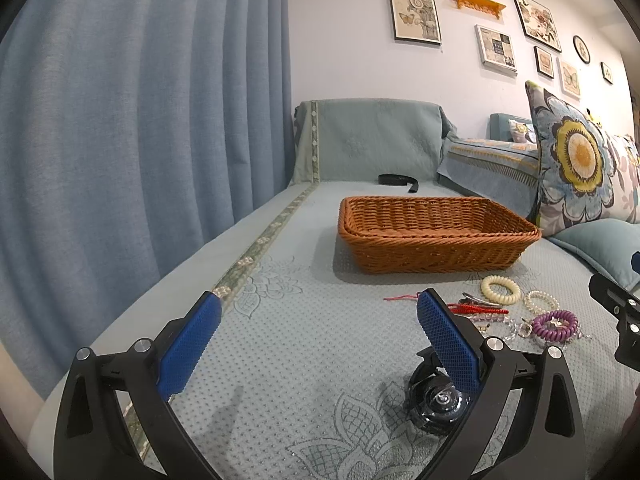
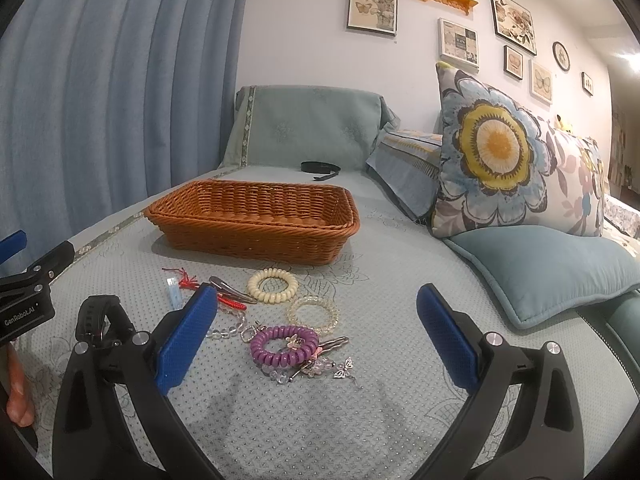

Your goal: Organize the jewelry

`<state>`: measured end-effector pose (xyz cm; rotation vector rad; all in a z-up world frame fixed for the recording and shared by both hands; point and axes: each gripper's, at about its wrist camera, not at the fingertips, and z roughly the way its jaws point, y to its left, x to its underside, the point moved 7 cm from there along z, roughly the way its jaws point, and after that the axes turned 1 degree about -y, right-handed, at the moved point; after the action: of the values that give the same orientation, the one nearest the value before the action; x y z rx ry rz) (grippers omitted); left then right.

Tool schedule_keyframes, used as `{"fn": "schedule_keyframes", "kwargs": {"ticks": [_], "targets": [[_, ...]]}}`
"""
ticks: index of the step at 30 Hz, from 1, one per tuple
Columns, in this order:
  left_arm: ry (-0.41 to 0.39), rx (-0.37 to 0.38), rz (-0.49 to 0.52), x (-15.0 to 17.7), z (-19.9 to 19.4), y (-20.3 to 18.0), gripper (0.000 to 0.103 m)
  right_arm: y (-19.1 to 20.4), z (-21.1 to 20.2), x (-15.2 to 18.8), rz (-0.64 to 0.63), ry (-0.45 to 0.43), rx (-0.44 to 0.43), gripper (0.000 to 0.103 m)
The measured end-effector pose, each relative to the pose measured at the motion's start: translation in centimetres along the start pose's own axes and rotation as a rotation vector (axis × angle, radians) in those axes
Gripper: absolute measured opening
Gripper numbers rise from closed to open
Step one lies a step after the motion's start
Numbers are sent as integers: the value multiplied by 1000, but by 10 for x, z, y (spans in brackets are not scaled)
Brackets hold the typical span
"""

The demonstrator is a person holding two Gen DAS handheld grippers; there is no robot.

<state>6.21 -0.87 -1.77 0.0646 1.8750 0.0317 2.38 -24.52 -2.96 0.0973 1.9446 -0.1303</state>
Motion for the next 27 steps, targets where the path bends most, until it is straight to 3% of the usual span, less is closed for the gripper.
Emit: {"fn": "schedule_keyframes", "kwargs": {"ticks": [20, 27], "targets": [[8, 15, -2, 1, -1, -2, 95, 3, -1, 0, -11, 2, 3, 95], [98, 133, -74, 8, 4, 8, 95, 3, 0, 0, -13, 14, -2, 95]]}}
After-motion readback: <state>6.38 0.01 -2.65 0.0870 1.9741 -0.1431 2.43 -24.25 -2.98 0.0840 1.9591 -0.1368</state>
